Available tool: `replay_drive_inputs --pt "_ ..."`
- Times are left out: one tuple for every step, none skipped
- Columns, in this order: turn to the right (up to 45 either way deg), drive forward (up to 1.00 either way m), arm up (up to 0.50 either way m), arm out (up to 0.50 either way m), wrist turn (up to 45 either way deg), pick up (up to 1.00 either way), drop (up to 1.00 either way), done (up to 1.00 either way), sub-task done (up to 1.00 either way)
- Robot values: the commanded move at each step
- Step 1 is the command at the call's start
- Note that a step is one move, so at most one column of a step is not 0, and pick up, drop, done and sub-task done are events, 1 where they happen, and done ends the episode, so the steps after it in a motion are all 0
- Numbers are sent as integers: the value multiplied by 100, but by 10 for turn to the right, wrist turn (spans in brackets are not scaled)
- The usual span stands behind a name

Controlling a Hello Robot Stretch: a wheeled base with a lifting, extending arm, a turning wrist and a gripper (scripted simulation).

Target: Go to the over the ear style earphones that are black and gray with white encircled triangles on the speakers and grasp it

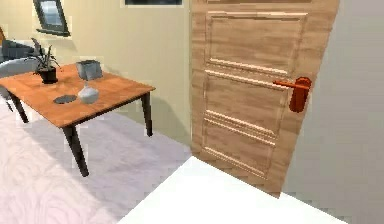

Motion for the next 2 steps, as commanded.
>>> replay_drive_inputs --pt "-450 0 0 0 0 0 0 0 0" --pt "-60 0 0 0 0 0 0 0 0"
